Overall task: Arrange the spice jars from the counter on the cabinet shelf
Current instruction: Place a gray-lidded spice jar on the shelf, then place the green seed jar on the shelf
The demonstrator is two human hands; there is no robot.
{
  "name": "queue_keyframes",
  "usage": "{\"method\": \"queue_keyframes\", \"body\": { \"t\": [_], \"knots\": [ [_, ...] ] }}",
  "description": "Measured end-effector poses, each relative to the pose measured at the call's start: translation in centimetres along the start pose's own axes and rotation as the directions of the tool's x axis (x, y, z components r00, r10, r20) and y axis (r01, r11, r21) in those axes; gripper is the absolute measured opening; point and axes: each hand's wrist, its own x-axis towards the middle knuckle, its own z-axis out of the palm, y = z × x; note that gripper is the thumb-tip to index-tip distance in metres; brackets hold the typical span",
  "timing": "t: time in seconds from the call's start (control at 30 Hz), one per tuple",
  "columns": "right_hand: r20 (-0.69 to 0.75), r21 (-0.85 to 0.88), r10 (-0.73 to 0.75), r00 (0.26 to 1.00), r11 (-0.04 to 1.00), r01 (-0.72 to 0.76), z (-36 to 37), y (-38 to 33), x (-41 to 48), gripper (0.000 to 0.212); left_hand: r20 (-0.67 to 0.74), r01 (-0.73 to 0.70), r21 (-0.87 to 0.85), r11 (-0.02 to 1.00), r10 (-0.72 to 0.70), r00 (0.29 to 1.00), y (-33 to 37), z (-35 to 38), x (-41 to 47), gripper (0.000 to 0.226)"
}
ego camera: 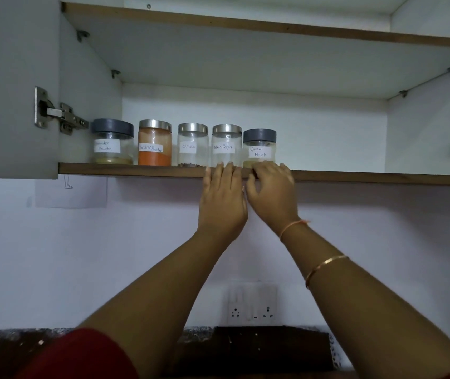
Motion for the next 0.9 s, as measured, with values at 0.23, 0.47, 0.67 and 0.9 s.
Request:
{"method": "queue_keyframes", "body": {
  "t": [0.23,0.47,0.67,0.9],
  "knots": [
    [0.071,0.03,-0.053,0.996,0.998,0.051,2.3,-1.3,-8.3,0.043,0.092,-0.028,-0.11,0.994,0.039,0.995,-0.7,0.1,-7.8,0.046],
    [0.297,0.092,0.03,0.954,0.994,-0.06,5.5,-2.6,-21.2,0.044,0.276,-0.087,-0.041,0.995,0.095,0.956,-2.1,1.4,-21.0,0.043],
    [0.646,0.059,0.029,0.763,0.994,-0.087,7.6,-2.7,-32.5,0.049,0.643,0.035,-0.057,0.998,0.01,0.766,-3.3,1.7,-33.8,0.05],
    [0.902,-0.079,0.17,0.397,0.969,-0.234,9.1,-3.9,-40.5,0.067,0.925,0.17,0.119,0.978,-0.171,0.339,-4.2,1.1,-41.5,0.054]
  ]
}}
